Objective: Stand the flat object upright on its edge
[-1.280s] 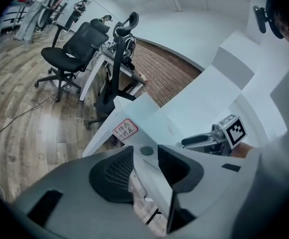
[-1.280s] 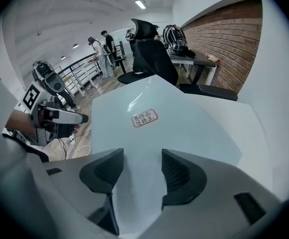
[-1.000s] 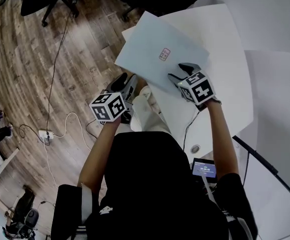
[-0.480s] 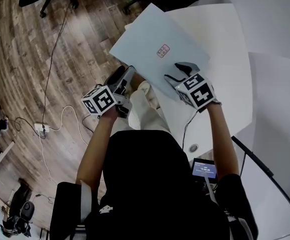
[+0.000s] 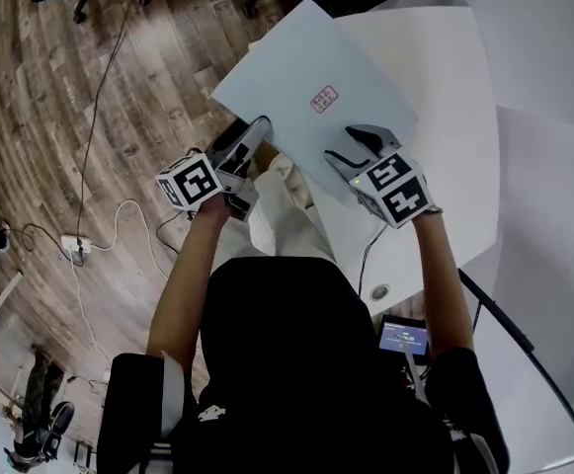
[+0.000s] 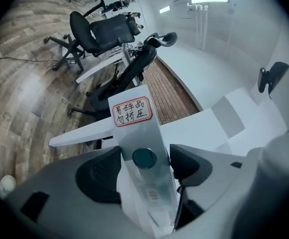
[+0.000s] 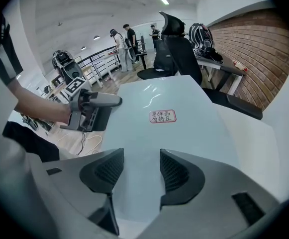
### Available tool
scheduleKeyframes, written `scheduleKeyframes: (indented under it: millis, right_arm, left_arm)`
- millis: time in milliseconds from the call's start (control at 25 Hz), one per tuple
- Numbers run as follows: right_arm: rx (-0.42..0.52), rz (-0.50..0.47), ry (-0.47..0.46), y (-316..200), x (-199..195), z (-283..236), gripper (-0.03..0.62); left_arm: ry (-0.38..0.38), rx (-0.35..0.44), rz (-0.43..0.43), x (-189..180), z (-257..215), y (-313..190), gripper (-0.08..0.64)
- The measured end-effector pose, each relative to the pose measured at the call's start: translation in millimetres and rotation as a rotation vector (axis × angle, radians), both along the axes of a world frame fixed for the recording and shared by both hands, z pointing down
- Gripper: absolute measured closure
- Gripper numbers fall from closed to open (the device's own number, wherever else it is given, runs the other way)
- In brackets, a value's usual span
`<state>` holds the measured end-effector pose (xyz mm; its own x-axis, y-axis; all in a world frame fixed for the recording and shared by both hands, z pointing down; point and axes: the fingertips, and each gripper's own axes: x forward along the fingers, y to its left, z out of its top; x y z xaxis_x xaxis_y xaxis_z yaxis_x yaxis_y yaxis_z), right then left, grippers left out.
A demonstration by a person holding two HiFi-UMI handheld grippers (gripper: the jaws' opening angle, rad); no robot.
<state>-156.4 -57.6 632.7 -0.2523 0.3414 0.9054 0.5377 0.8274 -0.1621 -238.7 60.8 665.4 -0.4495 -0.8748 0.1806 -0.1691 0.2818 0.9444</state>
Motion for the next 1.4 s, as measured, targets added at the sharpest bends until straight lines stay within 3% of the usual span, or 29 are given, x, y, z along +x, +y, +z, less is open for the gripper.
scheduleKeyframes:
  millis: [240,400,720,1000,1400]
  right_arm:
    - [0.016,-0.026,-0.001,-1.8,1.2,-0.2,0.343]
    - [0.028,-0.032,-0.002,-1.6,1.3,-0.5,0.344]
    - [0.021,-0.026,-0.002,-2.3,-2.2,1.1,0.345]
    - [0.034,-0.051,0.008,-2.1,-1.7,-1.4,0.365]
    - [0.015,-0.033,0.014,-4.1,-2.4,-0.2,0.377]
  left_arm:
    - [0.014,0.094,0.012,-3.9,2.8,-5.6,0.249]
    - [0.034,0.208,0.012,-10.0,-3.9,-19.3,0.249]
    - [0.038,0.28,-0.01,-23.7,-4.8,-30.7,0.249]
    - [0.043,0.296,-0.015,-26.1,-8.3,-32.3,0.249]
    - [0.073,0.231,0.0,-22.1,-4.0,-30.7,0.261]
